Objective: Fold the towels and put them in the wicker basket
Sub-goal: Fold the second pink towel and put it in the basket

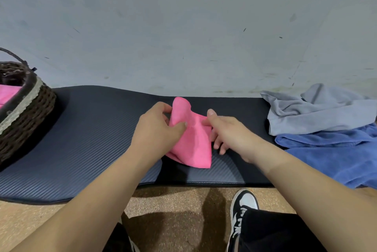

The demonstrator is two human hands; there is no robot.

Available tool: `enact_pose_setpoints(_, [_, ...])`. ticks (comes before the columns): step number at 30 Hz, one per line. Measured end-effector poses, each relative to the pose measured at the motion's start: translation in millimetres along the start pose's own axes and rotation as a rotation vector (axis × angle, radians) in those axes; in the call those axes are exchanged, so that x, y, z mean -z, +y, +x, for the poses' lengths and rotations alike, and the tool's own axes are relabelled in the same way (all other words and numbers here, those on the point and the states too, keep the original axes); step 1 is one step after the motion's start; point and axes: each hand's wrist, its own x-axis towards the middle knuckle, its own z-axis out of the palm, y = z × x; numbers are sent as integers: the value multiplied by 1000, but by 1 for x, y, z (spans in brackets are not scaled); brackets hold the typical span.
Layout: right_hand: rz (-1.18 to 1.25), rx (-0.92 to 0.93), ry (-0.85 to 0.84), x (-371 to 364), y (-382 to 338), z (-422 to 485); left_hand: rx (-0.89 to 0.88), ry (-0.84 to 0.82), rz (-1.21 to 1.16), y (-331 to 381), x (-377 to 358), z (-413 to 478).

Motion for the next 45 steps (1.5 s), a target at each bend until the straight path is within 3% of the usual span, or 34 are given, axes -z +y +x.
enact_pose_setpoints(7, [207, -130, -124, 4, -3, 1, -160, -100, 44, 25, -35, -19])
enact_pose_setpoints(11, [233, -112, -49, 4, 2, -1, -207, -233, 127, 21, -44, -21])
enact_pose_setpoints(16, [204, -90, 4, 2, 4, -3, -140, -178, 91, 8, -34, -9])
enact_pose_setpoints(19, [173, -81, 30, -1, 5, -2, -6, -179, 90, -7, -35, -7])
enact_pose_setpoints(27, [114, -27, 3, 23, -2, 2, 81, -253, -349, -5, -21, -12])
enact_pose_setpoints(31, [352, 71, -181, 24, -10, -6, -2, -408, -413, 1, 1, -17])
enact_pose_setpoints(34, [326, 101, -357, 21, -18, -12, -53, -466, -387, 1, 16, -18])
enact_pose_setpoints(41, [263, 105, -141, 0, -38, -8, 158, -615, -404, -22, 58, -12])
enact_pose_setpoints(45, [279, 70, -181, -19, -58, -15, 233, -600, -539, -36, 88, -11])
